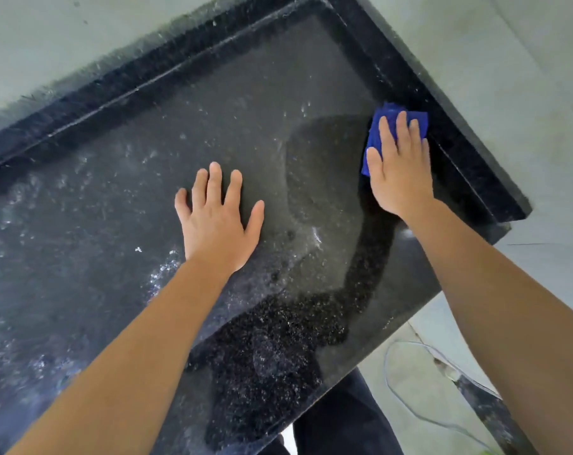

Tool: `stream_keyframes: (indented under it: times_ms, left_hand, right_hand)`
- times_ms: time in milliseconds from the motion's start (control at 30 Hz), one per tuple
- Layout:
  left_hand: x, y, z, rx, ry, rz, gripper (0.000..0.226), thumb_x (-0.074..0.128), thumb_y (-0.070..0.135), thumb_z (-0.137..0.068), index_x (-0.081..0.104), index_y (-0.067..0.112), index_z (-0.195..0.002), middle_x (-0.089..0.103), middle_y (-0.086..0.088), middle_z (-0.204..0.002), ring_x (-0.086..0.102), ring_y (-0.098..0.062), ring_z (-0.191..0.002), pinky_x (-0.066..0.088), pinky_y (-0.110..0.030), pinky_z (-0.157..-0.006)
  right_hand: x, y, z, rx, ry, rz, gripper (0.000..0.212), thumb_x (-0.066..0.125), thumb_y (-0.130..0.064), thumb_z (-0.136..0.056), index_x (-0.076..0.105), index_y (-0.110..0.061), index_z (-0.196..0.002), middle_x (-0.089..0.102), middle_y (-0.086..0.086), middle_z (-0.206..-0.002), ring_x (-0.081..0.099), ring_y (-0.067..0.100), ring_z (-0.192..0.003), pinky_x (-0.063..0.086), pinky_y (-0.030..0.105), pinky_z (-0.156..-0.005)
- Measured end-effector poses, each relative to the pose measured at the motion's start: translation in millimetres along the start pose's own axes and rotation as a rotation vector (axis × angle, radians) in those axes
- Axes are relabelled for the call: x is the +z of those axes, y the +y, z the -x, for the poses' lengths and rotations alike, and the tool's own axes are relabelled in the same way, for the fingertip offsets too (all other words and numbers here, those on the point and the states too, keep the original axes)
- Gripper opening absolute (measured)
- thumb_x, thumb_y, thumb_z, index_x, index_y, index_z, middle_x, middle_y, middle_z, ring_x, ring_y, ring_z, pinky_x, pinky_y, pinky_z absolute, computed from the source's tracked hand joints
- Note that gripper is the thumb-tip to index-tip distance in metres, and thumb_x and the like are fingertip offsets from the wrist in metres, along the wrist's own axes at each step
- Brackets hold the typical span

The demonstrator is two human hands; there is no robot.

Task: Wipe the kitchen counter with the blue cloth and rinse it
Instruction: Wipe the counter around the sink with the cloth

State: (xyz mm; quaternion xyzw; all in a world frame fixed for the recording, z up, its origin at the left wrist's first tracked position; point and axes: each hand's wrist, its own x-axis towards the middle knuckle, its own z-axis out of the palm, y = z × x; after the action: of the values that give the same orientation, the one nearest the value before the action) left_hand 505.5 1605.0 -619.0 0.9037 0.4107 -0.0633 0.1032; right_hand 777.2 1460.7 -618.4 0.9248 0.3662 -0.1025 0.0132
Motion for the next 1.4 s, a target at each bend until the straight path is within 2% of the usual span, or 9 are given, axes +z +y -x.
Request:
stream_keyframes:
  times_ms: [167, 333, 500, 633, 800, 967, 1167, 1267, 1400]
  left_hand:
    - [-2.9, 1.4, -1.8, -0.004, -0.059, -0.045, 0.072, 0.019, 0.064, -0.097, 0.018, 0.024, -0.157, 0.008, -0.009, -0.165, 0.006, -0.027, -0.151, 0.011, -0.054, -0.119]
    - [-5.1, 3.4, -1.2, -0.011, -0.075, -0.077, 0.071, 0.018, 0.064, -0.098, 0.017, 0.023, -0.157, 0.009, -0.009, -0.165, 0.007, -0.029, -0.151, 0.012, -0.055, -0.119]
    - [-7.4, 9.7, -0.7, -0.062, -0.089, -0.048, 0.071, 0.02, 0.063, -0.097, 0.02, 0.024, -0.156, 0.009, -0.007, -0.166, 0.007, -0.028, -0.152, 0.011, -0.054, -0.12]
    - [-9.1, 20.0, -4.4, -0.138, -0.104, -0.027, 0.071, 0.02, 0.065, -0.097, 0.023, 0.024, -0.155, 0.01, -0.006, -0.166, 0.005, -0.027, -0.152, 0.008, -0.054, -0.121]
    - [-4.9, 29.5, -7.2, -0.205, -0.07, -0.037, 0.072, 0.022, 0.067, -0.096, 0.033, 0.021, -0.151, 0.02, -0.009, -0.163, 0.013, -0.029, -0.151, 0.012, -0.056, -0.121]
    - [-2.7, 32.0, -8.2, -0.235, -0.056, -0.051, 0.071, 0.023, 0.067, -0.095, 0.039, 0.021, -0.148, 0.027, -0.009, -0.161, 0.018, -0.029, -0.149, 0.016, -0.055, -0.12]
    - [-5.1, 36.8, -16.3, -0.283, 0.107, 0.028, 0.062, 0.027, 0.058, -0.098, 0.051, 0.019, -0.138, 0.047, -0.012, -0.146, 0.039, -0.033, -0.136, 0.023, -0.057, -0.115]
    - [-14.8, 31.4, -31.0, -0.351, 0.148, 0.064, 0.065, 0.027, 0.062, -0.099, 0.035, 0.023, -0.15, 0.034, -0.014, -0.153, 0.028, -0.033, -0.143, 0.016, -0.058, -0.117]
    - [-15.9, 10.8, -49.1, -0.431, -0.014, 0.095, 0.078, 0.018, 0.074, -0.093, 0.008, 0.031, -0.157, -0.004, -0.005, -0.166, -0.005, -0.025, -0.152, 0.001, -0.059, -0.12]
  right_hand:
    - [-7.4, -70.8, -55.4, 0.045, 0.014, -0.024, 0.061, 0.017, -0.043, -0.107, 0.003, -0.016, -0.16, -0.003, 0.015, -0.167, -0.003, 0.035, -0.153, 0.003, 0.053, -0.124]
    - [1.0, -115.8, -40.6, -0.328, 0.024, 0.049, 0.06, 0.017, -0.042, -0.106, 0.012, -0.016, -0.16, 0.007, 0.014, -0.167, 0.006, 0.035, -0.153, 0.01, 0.052, -0.123]
    - [-7.4, -54.5, -19.6, -0.681, -0.109, 0.128, 0.061, 0.016, -0.046, -0.106, 0.015, -0.017, -0.16, 0.007, 0.011, -0.167, 0.004, 0.031, -0.154, 0.011, 0.049, -0.124]
    - [-19.2, -23.5, -64.1, -0.439, -0.082, 0.066, 0.062, 0.017, -0.047, -0.105, 0.013, -0.016, -0.159, 0.007, 0.014, -0.167, 0.006, 0.035, -0.153, 0.012, 0.053, -0.123]
    - [-27.0, -77.9, -133.5, -0.258, -0.036, -0.01, 0.061, 0.02, -0.042, -0.106, 0.009, -0.016, -0.16, 0.003, 0.016, -0.166, 0.001, 0.037, -0.153, 0.005, 0.055, -0.123]
    - [-21.6, -124.6, -116.7, -0.556, -0.042, 0.032, 0.059, 0.022, -0.042, -0.107, 0.011, -0.017, -0.16, 0.006, 0.014, -0.167, 0.003, 0.035, -0.153, 0.006, 0.053, -0.124]
    - [-17.8, -52.7, -97.4, -0.839, -0.092, 0.112, 0.06, 0.018, -0.047, -0.106, 0.014, -0.02, -0.16, 0.008, 0.009, -0.167, 0.006, 0.029, -0.154, 0.009, 0.048, -0.124]
    - [-30.2, -26.4, -118.7, -0.724, -0.126, 0.086, 0.062, 0.018, -0.049, -0.105, 0.01, -0.022, -0.16, 0.002, 0.009, -0.168, 0.0, 0.03, -0.154, 0.007, 0.05, -0.125]
    - [-38.9, -39.6, -162.5, -0.532, -0.112, 0.055, 0.062, 0.02, -0.048, -0.106, 0.004, -0.023, -0.16, -0.005, 0.009, -0.168, -0.006, 0.03, -0.154, 0.001, 0.049, -0.124]
